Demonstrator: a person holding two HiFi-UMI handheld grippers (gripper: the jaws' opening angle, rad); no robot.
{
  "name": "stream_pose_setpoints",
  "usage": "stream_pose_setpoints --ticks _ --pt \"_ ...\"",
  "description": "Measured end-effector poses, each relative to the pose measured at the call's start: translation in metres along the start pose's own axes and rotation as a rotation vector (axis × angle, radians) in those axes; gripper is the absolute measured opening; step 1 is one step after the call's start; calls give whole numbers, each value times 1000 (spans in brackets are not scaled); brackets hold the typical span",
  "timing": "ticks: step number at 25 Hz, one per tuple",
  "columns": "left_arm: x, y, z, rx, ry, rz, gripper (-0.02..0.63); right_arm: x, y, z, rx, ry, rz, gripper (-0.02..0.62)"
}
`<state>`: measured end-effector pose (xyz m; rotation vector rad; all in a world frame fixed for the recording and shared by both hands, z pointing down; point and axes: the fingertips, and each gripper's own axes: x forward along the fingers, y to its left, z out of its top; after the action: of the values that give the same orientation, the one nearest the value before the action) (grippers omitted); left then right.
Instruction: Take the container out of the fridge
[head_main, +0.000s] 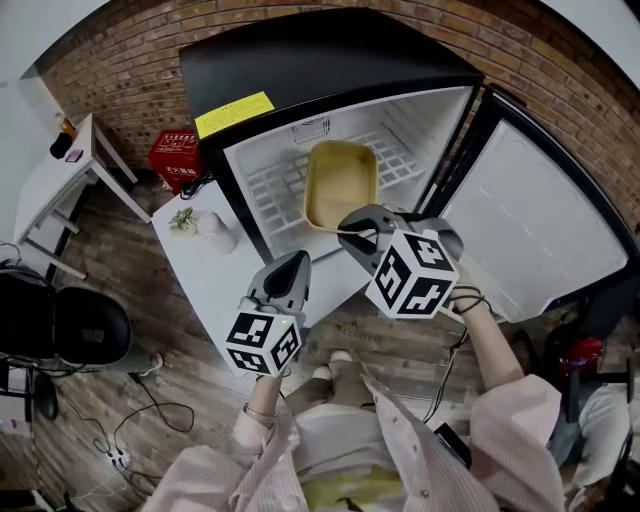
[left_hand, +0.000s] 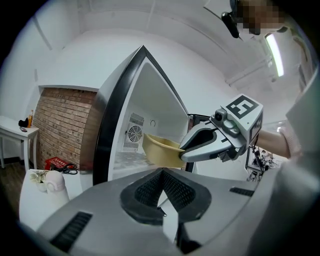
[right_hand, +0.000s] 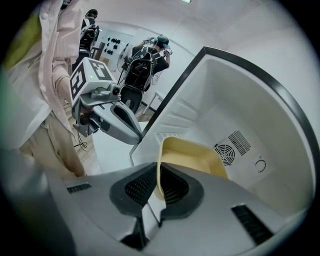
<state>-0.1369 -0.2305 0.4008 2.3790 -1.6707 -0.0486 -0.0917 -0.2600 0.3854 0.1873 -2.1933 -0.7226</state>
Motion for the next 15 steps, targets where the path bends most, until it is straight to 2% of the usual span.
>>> stream_pose_setpoints --ticks 8,15 --pt "-3 -6 -7 3 10 -32 -8 -17 7 -16 92 7 -103 25" --pt "-2 -10 -8 11 13 -49 -8 -29 16 -28 164 7 -158 25"
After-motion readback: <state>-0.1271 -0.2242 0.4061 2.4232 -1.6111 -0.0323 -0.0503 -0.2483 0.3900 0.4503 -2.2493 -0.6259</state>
